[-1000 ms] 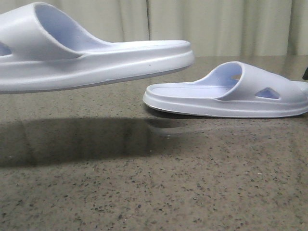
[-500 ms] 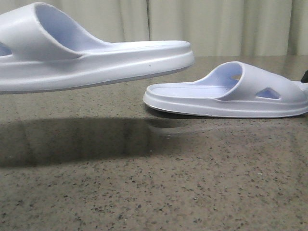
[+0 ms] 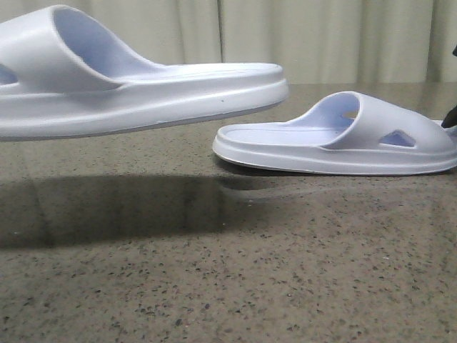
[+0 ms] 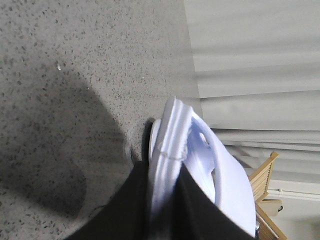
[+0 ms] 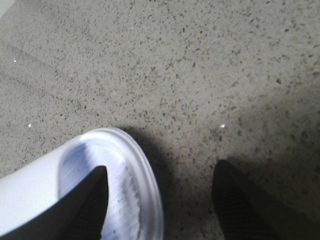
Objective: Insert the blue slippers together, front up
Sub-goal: 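Grasp the heel rim of the other slipper with the right gripper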
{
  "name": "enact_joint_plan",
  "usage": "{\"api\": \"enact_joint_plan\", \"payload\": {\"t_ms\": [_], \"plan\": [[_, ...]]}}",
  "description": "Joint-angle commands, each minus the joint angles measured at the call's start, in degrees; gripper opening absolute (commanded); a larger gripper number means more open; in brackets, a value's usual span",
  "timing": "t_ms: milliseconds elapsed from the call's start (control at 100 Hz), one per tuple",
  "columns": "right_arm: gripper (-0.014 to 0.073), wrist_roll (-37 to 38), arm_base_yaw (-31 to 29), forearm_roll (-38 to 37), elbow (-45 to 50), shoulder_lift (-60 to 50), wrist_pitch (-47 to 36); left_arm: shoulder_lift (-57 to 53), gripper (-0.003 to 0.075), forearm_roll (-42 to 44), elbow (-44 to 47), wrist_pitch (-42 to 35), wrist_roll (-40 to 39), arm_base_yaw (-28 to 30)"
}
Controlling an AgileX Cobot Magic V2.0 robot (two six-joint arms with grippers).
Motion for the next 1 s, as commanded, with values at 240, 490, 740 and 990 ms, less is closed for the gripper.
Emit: {"api": "enact_joint_plan", "payload": {"t_ms": [240, 490, 740, 990], "plan": [[0.0391, -0.06, -0.28, 0.35, -2.50, 0.35, -2.53, 0.11, 0.0016, -2.83, -1.59, 0.54, 0.25, -0.04], [0.0391, -0.06, -0.28, 2.24, -2.50, 0.35, -0.97, 0.11, 0.0016, -2.83, -1.59, 0.54, 0.25, -0.04], [0.0391, -0.06, 2.36, 2.90, -2.50, 0.35, -1.07, 0.11, 0.0016, -2.83, -1.59, 0.54, 0.25, -0.04], [0.0391, -0.06, 3.78, 3.50, -2.50, 0.35, -2.42, 0.11, 0.0016, -2.83, -1.59, 1.64, 0.25, -0.04]]}}
